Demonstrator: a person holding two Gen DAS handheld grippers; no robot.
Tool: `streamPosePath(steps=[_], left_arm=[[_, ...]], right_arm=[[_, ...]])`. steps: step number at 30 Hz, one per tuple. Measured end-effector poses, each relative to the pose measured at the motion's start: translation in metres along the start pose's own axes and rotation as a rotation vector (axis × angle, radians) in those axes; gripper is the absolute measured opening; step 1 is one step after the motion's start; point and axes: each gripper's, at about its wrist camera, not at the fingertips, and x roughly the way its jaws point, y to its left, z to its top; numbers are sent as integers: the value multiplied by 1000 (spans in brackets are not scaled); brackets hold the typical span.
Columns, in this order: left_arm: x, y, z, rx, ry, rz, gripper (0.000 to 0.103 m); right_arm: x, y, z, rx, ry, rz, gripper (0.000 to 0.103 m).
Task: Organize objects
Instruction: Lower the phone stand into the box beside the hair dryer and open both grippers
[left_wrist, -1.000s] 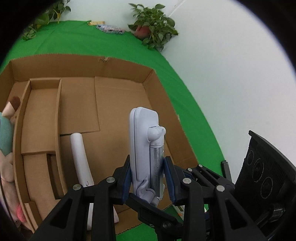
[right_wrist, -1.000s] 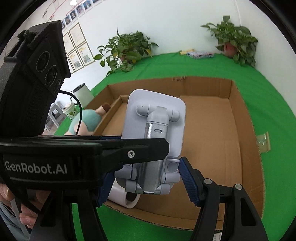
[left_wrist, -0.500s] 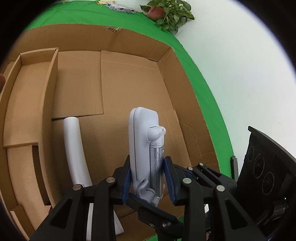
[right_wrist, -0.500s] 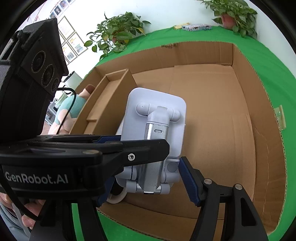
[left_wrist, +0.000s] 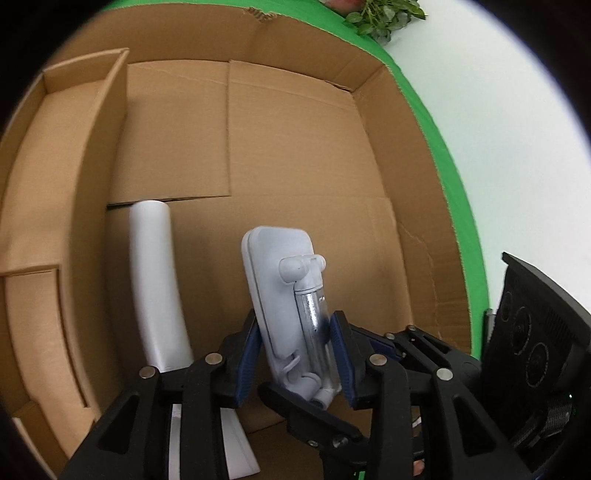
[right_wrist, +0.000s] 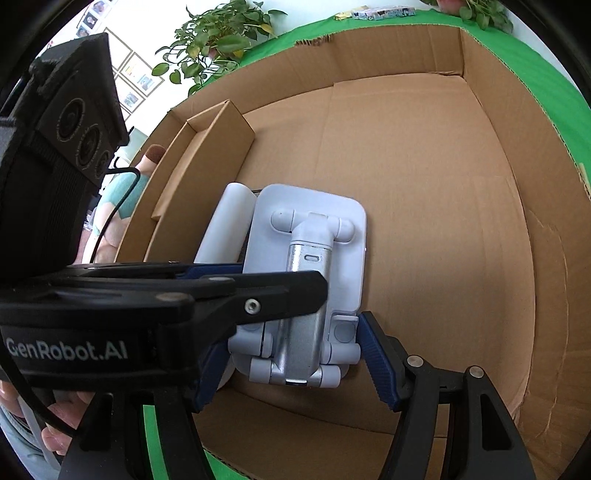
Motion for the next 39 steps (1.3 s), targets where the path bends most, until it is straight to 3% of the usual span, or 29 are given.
streamPosePath(steps=[4, 10, 15, 19, 22, 30, 34, 37, 39], left_arm=[[-13, -1, -1, 21, -32, 62, 36], [-57, -1, -9, 44, -117, 86, 36], [-100, 9, -22, 39, -221, 132, 36], [-134, 34, -44, 13, -297, 182, 39], [-130, 59, -51, -18, -287, 223, 39], [-114, 75, -80, -12, -211, 187, 39], [-115, 77, -88, -21, -232, 165, 39], [-114, 74, -97, -9, -246, 177, 39], [-113, 74, -99, -17, -247, 174, 38]], right_arm=[[0, 2, 1, 4, 9, -8, 65], [1, 4, 0, 10, 36, 20, 68], [4, 12, 0, -7, 40, -27, 67], [5, 17, -1, 14, 46, -71, 61], [6, 18, -2, 48, 58, -58, 60], [7, 35, -8, 58, 56, -107, 60], [-24, 54, -20, -32, -96, -240, 63], [-63, 80, -44, -141, -295, -347, 87], [-86, 96, -65, -198, -424, -388, 93]])
